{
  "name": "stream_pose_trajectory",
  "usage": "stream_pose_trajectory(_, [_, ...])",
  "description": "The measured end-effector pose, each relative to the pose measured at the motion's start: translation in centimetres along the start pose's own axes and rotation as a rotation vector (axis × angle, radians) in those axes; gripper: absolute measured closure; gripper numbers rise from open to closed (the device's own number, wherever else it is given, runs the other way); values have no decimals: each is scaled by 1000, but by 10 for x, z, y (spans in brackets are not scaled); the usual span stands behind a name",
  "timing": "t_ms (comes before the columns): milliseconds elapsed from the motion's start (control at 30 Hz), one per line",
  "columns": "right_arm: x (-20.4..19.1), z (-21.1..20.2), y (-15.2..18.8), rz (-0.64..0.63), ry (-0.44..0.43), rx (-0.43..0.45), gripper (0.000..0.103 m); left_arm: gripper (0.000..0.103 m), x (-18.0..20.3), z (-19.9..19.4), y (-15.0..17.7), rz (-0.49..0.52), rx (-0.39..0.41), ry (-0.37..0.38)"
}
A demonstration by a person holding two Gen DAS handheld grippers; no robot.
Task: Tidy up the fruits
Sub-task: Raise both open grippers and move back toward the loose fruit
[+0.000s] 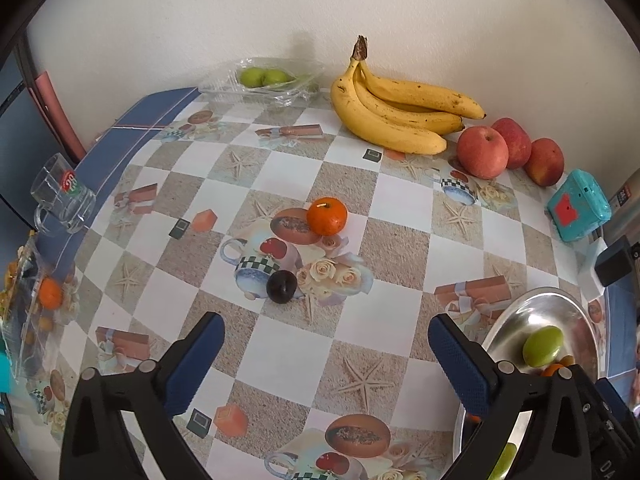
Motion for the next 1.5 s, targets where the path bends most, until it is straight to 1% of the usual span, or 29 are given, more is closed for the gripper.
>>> stream_pose_trajectory(67, [-1,0,0,-5,3,4,17,0,0,-1,-1,3,7,1])
stream_pose_trajectory(100, [-1,0,0,-8,4,6,16,0,0,-2,-2,5,10,3])
stream_pose_trajectory(133, [-2,0,0,-10,4,6,13,0,0,-2,-2,6,13,5])
stream_pose_trajectory(167, [-2,0,0,-11,5,4,8,0,0,-3,-3,7,17,8])
stream_pose_trajectory(367, [-6,4,-1,-16,0,-5,8,0,-5,-4,-7,0,21,7])
stream_pose_trajectory(600, [-19,12,-2,-36,5,-25,8,0,-18,2,-14,-18,-6,13])
stream_pose_trajectory(733, [-35,16,-3,-62,-26,-32,8,0,-36,4,-25,-47,11,-15])
stream_pose_trajectory(1000, [-79,26,-6,-153,-50,-45,8,0,-87,7,-50,-120,43,-93])
stream_pose_trajectory(1200, [-114,30,-8,-211,-86,-43,8,0,-118,7,-61,-194,52,-108])
stream_pose_trajectory(1367, [-136,35,-7,-251,-102,-48,8,0,-130,10,-65,-220,45,-109])
stream_pose_trajectory(1500, [-146,39,-7,-263,-112,-50,8,0,-134,12,-66,-232,43,-104])
Point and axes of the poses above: each gripper's, at about its wrist camera, not at the fingertips, and z roughly the way its jaws point, x to its right, y to its underside, the point moved 5 cm from there along z, roughly the way its jaws point, and after that the axes turned 15 degrees about -z, right-handed, at the moved point
